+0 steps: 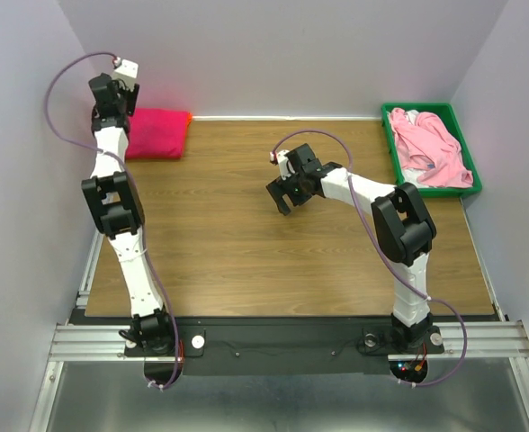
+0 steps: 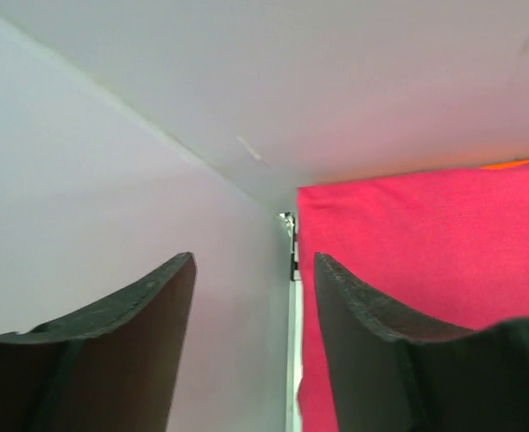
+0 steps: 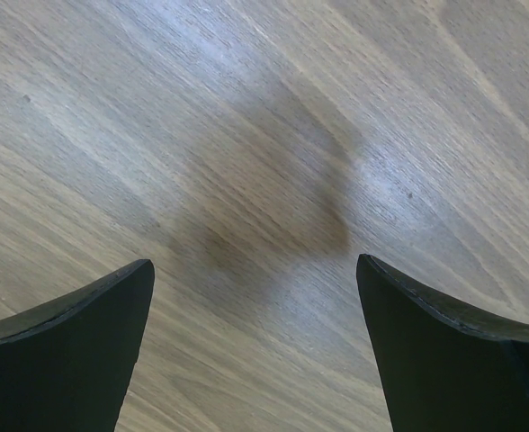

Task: Fold and stack the t-shirts
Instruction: Neatly place the folded tshirt to the corner

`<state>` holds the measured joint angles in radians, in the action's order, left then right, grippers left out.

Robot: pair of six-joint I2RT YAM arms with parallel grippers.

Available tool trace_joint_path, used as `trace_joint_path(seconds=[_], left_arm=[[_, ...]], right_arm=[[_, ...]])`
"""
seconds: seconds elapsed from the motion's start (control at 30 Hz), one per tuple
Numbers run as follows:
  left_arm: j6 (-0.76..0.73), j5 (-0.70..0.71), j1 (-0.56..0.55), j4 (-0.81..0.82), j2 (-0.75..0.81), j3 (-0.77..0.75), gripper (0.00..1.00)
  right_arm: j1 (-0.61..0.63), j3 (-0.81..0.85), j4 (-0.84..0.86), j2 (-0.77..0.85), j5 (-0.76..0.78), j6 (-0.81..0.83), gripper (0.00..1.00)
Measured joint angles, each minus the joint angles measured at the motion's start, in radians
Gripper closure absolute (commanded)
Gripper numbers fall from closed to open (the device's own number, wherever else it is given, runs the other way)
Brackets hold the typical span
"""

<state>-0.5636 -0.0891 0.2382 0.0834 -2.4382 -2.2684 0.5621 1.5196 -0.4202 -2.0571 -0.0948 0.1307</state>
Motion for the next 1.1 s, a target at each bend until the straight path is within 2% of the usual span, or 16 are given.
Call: trace_joint_path(seconds=[0.07, 0.17, 0.33, 0.57, 0.93, 1.03, 1.1], left_arm=[[0.021, -0.038, 0.015, 0.003, 0.051, 0.036, 0.53], [0.058, -0.101, 0.043, 0.003, 0.100, 0.054, 0.60], [0.121, -0.169, 0.065, -0.032, 0.087, 0.041, 0.62], [0.175, -0.159, 0.057, -0.055, -0.028, 0.010, 0.68], [0.188, -0.057, 0.058, -0.089, -0.135, 0.011, 0.67], [0.188, -0.032, 0.058, -0.089, -0.136, 0.011, 0.56], [0.188, -0.022, 0.058, -0.089, -0.136, 0.011, 0.44]], right_arm=[[0.000, 0.000, 0.000, 0.000, -0.009, 0.000, 0.00], [0.000, 0.000, 0.000, 0.000, -0.031, -0.004, 0.00], [-0.006, 0.000, 0.000, 0.000, -0.082, -0.020, 0.00], [-0.009, 0.000, 0.000, 0.000, -0.109, -0.032, 0.00], [-0.014, 0.000, -0.012, -0.017, -0.116, -0.039, 0.00], [-0.014, 0.000, -0.019, -0.019, -0.115, -0.038, 0.00], [-0.014, 0.000, -0.020, -0.019, -0.114, -0.038, 0.00]])
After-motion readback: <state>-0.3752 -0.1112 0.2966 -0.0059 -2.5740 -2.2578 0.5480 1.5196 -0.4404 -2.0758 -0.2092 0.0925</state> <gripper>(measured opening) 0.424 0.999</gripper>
